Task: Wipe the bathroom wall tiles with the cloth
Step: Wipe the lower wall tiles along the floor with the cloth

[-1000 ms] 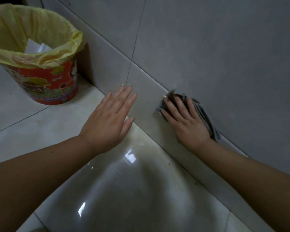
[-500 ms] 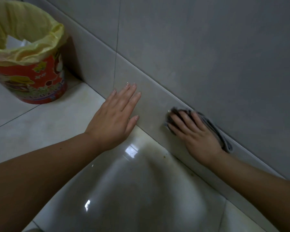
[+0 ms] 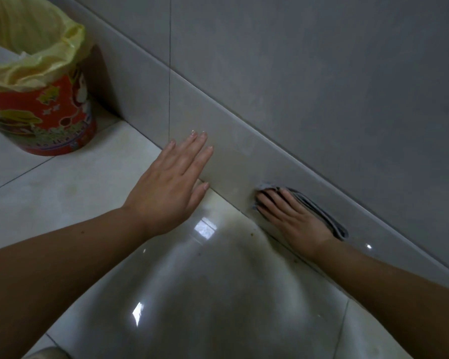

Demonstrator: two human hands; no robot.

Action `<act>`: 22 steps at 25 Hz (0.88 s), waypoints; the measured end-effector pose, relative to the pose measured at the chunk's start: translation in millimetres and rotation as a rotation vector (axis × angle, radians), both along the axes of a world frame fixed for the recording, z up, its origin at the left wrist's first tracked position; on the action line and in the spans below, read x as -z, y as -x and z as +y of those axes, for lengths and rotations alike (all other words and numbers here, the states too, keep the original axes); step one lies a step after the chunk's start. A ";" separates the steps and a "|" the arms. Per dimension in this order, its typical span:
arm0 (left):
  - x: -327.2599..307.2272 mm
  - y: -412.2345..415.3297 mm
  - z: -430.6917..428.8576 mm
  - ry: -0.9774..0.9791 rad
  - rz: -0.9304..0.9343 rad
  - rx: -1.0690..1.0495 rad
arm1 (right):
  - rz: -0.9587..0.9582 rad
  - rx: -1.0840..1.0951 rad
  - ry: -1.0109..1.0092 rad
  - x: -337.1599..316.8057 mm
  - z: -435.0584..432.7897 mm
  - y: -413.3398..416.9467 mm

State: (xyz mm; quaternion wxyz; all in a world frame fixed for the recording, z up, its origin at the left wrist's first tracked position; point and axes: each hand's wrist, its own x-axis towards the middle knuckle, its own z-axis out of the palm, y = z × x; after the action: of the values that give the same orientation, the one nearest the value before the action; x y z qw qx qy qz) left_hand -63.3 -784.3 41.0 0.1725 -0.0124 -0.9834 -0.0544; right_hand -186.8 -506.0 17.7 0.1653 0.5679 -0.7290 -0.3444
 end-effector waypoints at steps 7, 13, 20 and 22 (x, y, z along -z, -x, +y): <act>-8.1 5.1 -17.0 -0.046 0.018 -0.045 | 0.008 -0.031 0.275 -18.9 -47.7 13.3; 7.4 -12.1 -41.1 -0.010 -0.015 -0.027 | -0.003 0.028 -0.065 49.3 -102.1 16.7; 8.9 -16.7 -37.0 0.006 -0.027 -0.021 | -0.067 -0.028 -0.276 66.2 -68.3 11.2; 4.3 -14.4 -26.6 -0.001 -0.023 -0.010 | -0.088 -0.059 -0.184 60.2 -35.7 6.8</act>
State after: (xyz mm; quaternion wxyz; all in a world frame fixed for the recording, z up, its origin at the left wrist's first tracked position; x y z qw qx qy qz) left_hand -48.9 -810.9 36.6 0.1613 -0.0070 -0.9854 -0.0543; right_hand -193.6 -541.7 -42.5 0.0906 0.6163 -0.6840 -0.3796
